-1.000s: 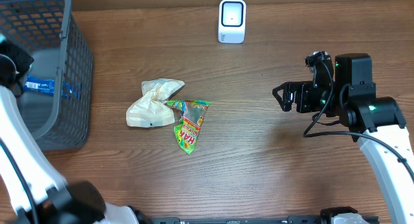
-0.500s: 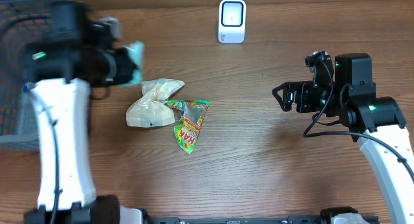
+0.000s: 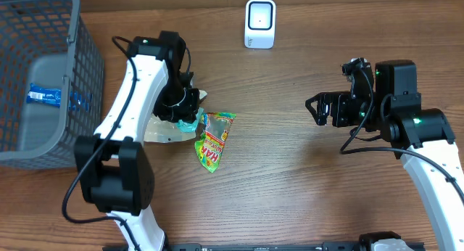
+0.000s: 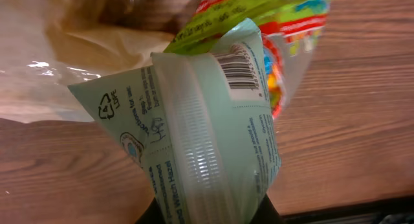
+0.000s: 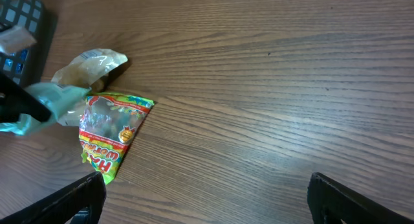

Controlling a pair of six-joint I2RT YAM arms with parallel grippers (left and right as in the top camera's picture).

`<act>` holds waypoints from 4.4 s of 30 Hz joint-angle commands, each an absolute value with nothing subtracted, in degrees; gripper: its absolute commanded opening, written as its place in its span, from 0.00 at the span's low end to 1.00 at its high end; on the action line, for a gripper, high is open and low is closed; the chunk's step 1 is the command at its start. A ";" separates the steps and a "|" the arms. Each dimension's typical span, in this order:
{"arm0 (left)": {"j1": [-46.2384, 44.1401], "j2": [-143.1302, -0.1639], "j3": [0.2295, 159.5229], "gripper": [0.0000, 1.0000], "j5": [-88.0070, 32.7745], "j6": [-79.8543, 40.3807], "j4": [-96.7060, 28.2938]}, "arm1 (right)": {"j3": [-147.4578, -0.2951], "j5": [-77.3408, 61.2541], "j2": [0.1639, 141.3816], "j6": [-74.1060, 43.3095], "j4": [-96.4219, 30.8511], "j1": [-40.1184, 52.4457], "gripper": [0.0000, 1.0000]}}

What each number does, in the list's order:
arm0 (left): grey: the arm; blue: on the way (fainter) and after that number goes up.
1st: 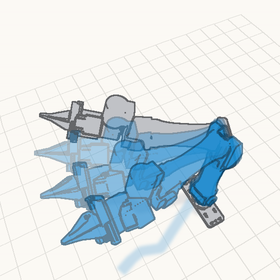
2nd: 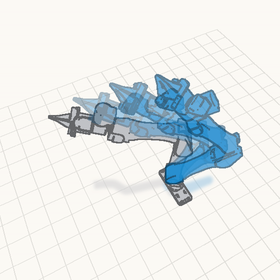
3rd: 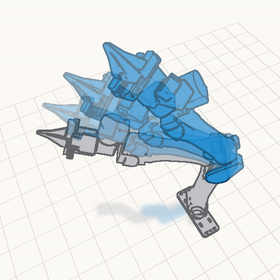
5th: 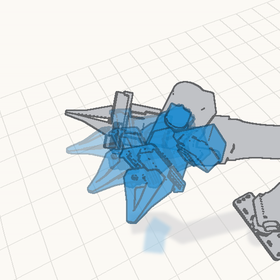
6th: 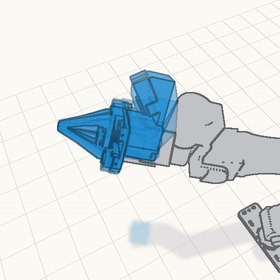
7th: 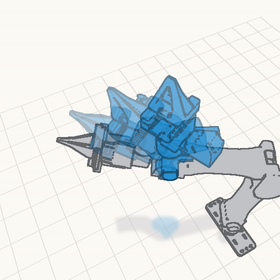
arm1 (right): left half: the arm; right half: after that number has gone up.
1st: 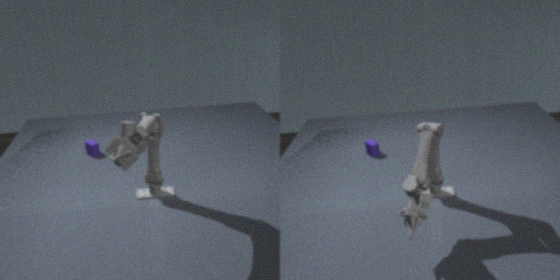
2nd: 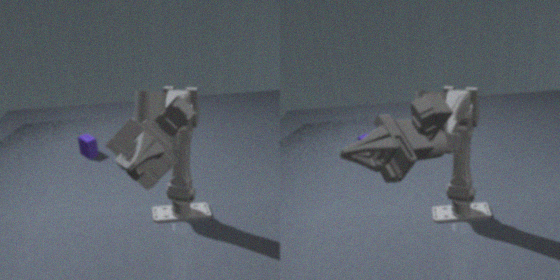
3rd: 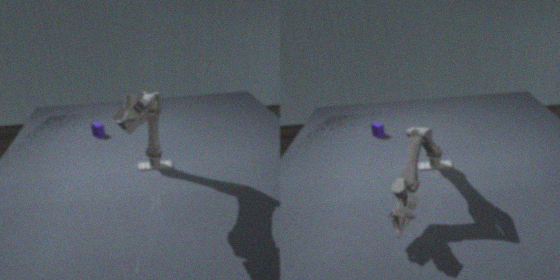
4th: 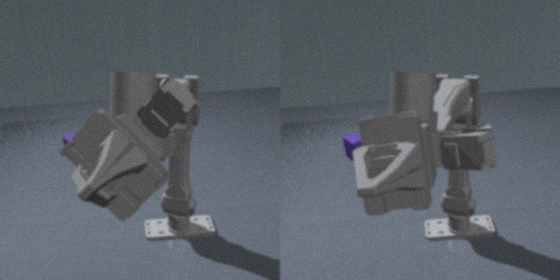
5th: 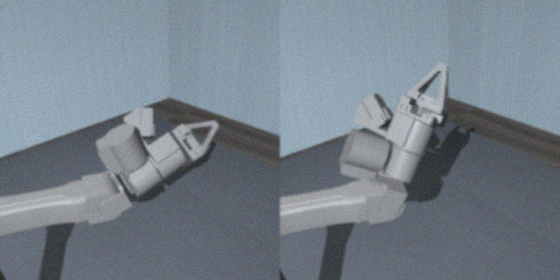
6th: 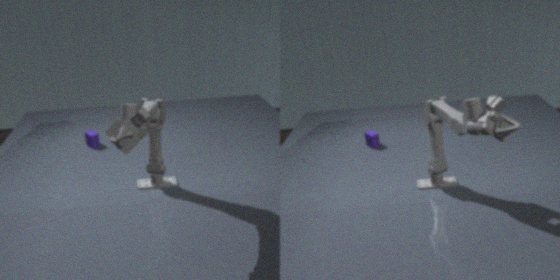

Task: Scan the item barcode
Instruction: 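Place the green packet on the table next to the candy bag, then reach into the basket and grasp the blue snack bar wrapper, then drop the blue wrapper onto the pile and lift the left arm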

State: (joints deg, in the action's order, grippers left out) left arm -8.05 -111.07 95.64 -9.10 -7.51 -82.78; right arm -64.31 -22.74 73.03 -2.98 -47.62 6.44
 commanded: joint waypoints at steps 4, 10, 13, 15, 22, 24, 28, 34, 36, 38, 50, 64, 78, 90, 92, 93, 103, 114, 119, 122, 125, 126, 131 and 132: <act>-8.10 -112.49 95.94 0.66 -8.19 -8.56 -84.33 | -65.63 -23.22 72.79 -2.98 -47.48 6.74 1.00; -6.39 -112.49 107.42 0.66 -8.14 -8.58 -89.17 | -65.63 -23.24 72.79 -2.98 -47.46 6.74 1.00; -6.33 -112.49 117.56 0.64 -7.92 -8.58 -91.15 | -65.63 -23.27 72.79 -3.01 -47.51 6.74 1.00; -6.26 -112.49 124.88 0.63 -6.63 -8.64 -91.94 | -65.63 -23.27 72.79 -3.01 -47.53 6.74 1.00; -2.20 -112.49 149.93 0.72 9.87 -16.60 -92.51 | -65.63 -23.27 72.79 -2.98 -47.92 6.74 1.00; 0.93 -112.49 153.80 0.75 13.65 -18.52 -92.05 | -65.63 -23.27 72.79 -3.01 -47.99 6.74 1.00; 9.87 -112.49 155.54 0.92 17.37 -22.33 -89.38 | -65.63 -23.51 72.79 -3.01 -48.42 6.74 1.00; 25.85 -115.46 153.67 0.88 14.68 -28.51 -86.52 | -65.21 -24.56 72.90 -3.01 -48.29 6.74 1.00; 28.53 -118.02 153.42 0.88 13.30 -28.49 -86.26 | -65.21 -24.56 72.90 -3.01 -48.29 6.74 1.00; 30.20 -121.16 153.42 0.89 13.19 -28.32 -86.26 | -65.21 -24.56 72.90 -3.01 -48.31 6.74 1.00; 32.60 -144.00 153.42 0.83 0.75 -27.03 -85.60 | -65.21 -24.56 72.90 -3.01 -48.60 6.74 1.00; 32.60 -157.73 153.38 0.49 -0.05 -28.34 -85.43 | -65.21 -24.56 72.90 -3.01 -48.60 6.74 1.00; 32.60 -151.59 160.79 0.04 -4.95 -23.70 -88.92 | -65.21 -24.56 72.90 -3.01 -48.64 6.74 1.00; 30.83 -124.36 171.35 0.04 -4.58 -20.69 -91.83 | -65.21 -24.60 72.90 -3.01 -48.53 6.74 1.00; 28.58 -120.31 171.35 0.04 -4.69 -18.90 -93.60 | -65.21 -24.60 72.90 -3.01 -48.40 6.74 1.00; 27.22 -118.83 171.35 0.04 -4.67 -17.89 -94.85 | -65.21 -24.60 72.90 -3.01 -48.36 6.74 1.00; 3.77 -114.08 162.32 0.04 -6.81 -12.19 -96.82 | -65.21 -24.58 72.88 -3.01 -48.64 6.74 1.00; -13.15 -114.08 126.78 0.05 -5.08 -14.26 -94.39 | -65.21 -24.53 72.88 -2.98 -49.63 6.74 1.00; -17.50 -114.08 113.23 0.04 -4.91 -17.15 -85.06 | -65.21 -24.53 72.90 -2.98 -49.43 6.74 1.00; -18.06 -114.08 108.31 0.04 -4.93 -19.05 -80.25 | -65.21 -24.53 72.90 -2.98 -49.41 6.74 1.00; -17.93 -114.08 107.28 0.04 -4.54 -19.53 -78.30 | -65.21 -24.58 72.88 -3.49 -49.21 6.74 1.00; -17.89 -113.95 107.55 0.04 -4.08 -19.51 -77.91 | -65.21 -24.56 72.90 -4.43 -49.01 6.74 1.00; -15.79 -112.92 114.67 0.04 -4.08 -19.20 -79.31 | -65.21 -28.16 72.95 -12.62 -45.54 6.76 1.00; -14.96 -112.79 117.16 0.04 -4.08 -19.20 -80.23 | -65.21 -30.33 73.10 -14.35 -44.25 6.79 1.00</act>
